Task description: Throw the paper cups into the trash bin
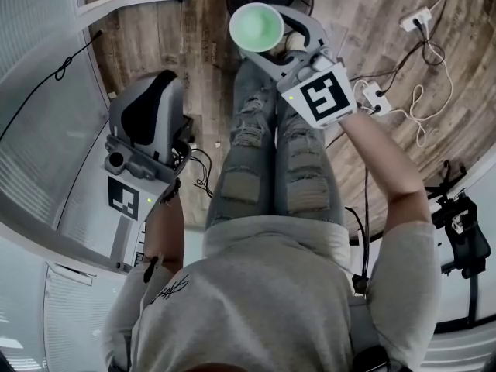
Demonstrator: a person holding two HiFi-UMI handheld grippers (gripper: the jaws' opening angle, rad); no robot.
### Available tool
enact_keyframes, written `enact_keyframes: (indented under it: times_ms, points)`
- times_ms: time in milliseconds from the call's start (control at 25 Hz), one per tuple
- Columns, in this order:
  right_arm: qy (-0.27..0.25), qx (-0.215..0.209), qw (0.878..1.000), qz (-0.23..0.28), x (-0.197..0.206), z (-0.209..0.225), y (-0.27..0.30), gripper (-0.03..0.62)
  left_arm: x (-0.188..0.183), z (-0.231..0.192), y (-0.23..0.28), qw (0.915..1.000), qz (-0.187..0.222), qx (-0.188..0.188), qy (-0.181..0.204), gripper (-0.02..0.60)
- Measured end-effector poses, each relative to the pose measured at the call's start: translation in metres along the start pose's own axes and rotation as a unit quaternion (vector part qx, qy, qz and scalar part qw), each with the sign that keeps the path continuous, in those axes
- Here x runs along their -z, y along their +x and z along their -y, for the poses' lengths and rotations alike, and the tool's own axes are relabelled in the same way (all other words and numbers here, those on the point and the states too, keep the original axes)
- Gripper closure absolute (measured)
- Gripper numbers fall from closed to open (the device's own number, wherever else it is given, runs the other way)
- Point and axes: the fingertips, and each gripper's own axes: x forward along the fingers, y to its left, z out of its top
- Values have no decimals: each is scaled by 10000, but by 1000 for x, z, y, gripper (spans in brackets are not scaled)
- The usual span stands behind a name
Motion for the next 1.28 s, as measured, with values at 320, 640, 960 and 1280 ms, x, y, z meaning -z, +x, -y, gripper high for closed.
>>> enact_keyframes:
  times_ms: [320,640,960,1280]
  points:
    - [-100,-54,9996,-241,34,3,20,293,14,-5,-3,10000,28,-18,-29,578]
    - [-139,183,9987,-453,75,16,35,293,29,-9,-10,9999,14,-114,-28,578]
    - [8,387,9979,-525,113,31,56,293,45,-9,-12,9999,-135,-56,-56,578]
    - [89,618,9936,-945,152,48,66,293,54,-10,-16,9997,-102,-120,-165,578]
